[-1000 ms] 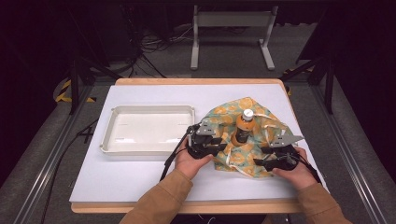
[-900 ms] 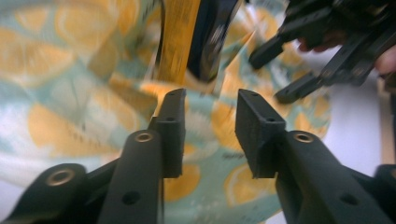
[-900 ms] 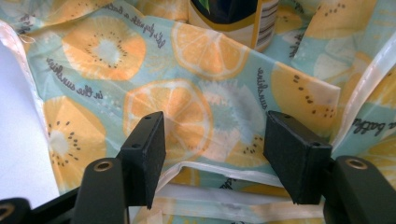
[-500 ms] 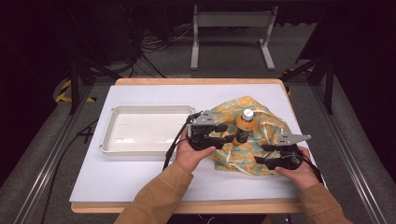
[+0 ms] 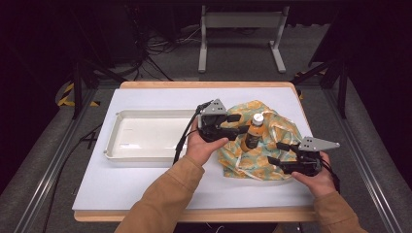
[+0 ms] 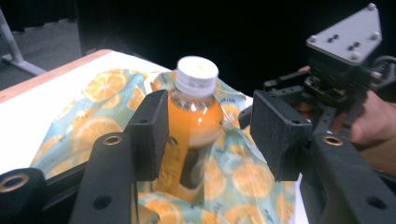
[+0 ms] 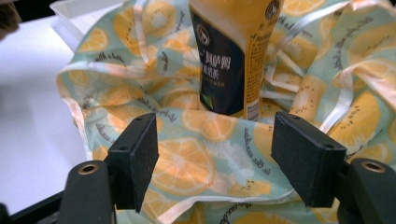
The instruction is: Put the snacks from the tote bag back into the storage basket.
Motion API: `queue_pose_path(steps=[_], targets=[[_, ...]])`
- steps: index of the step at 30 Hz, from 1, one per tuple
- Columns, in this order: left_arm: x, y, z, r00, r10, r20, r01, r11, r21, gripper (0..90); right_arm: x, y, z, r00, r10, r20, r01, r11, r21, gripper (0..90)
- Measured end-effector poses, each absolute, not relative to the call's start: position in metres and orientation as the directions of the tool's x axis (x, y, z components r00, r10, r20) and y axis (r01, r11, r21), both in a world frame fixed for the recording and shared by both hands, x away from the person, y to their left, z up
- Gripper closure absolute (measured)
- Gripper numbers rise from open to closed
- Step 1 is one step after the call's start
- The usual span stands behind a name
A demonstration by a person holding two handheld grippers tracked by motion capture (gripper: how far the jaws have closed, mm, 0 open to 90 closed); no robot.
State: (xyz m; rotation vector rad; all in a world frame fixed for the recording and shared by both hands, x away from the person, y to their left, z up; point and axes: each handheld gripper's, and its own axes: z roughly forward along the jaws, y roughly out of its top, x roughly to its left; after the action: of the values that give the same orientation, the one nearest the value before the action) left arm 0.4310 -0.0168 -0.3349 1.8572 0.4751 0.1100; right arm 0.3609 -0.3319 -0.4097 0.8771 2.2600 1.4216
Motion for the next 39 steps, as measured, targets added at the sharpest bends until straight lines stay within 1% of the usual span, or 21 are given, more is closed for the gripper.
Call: queue_pose_path(steps=[4,7,9,11,16,27,32,36,39], targets=[[0.438,-0.025,-0.334,0.916,0.374,-0.144,0.255,-0.266,0.930,46.1,0.360,-0.335,-0.408,-0.754,0.656,0.044,0.314,0.300,0.901,31.7],[0.441,-0.030,-0.334,0.917,0.368,-0.152,0.258,-0.259,0.931,44.6,0.360,-0.337,-0.407,-0.751,0.659,0.044,0.308,0.291,0.906,31.3],[0.444,-0.035,-0.335,0.915,0.356,-0.193,0.284,-0.226,0.932,42.8,0.360,-0.338,-0.408,-0.751,0.657,0.061,0.315,0.276,0.908,30.1],[0.447,-0.040,-0.337,0.914,0.345,-0.214,0.296,-0.205,0.933,42.3,0.360,-0.340,-0.408,-0.752,0.656,0.063,0.316,0.275,0.908,30.1],[0.451,-0.049,-0.340,0.917,0.349,-0.196,0.284,-0.222,0.933,42.1,0.360,-0.341,-0.408,-0.751,0.657,0.063,0.313,0.271,0.910,30.1],[0.459,-0.064,-0.351,0.914,0.356,-0.197,0.297,-0.252,0.921,39.8,0.360,-0.342,-0.409,-0.747,0.662,0.065,0.318,0.270,0.909,30.1],[0.459,-0.070,-0.355,0.910,0.377,-0.175,0.288,-0.269,0.919,41.9,0.360,-0.342,-0.409,-0.747,0.662,0.063,0.316,0.270,0.910,30.2],[0.459,-0.073,-0.357,0.910,0.389,-0.140,0.266,-0.290,0.919,43.1,0.360,-0.342,-0.409,-0.743,0.666,0.060,0.315,0.270,0.910,30.2],[0.457,-0.074,-0.357,0.909,0.404,-0.105,0.242,-0.304,0.921,46.3,0.360,-0.343,-0.409,-0.742,0.668,0.062,0.316,0.267,0.910,30.3]])
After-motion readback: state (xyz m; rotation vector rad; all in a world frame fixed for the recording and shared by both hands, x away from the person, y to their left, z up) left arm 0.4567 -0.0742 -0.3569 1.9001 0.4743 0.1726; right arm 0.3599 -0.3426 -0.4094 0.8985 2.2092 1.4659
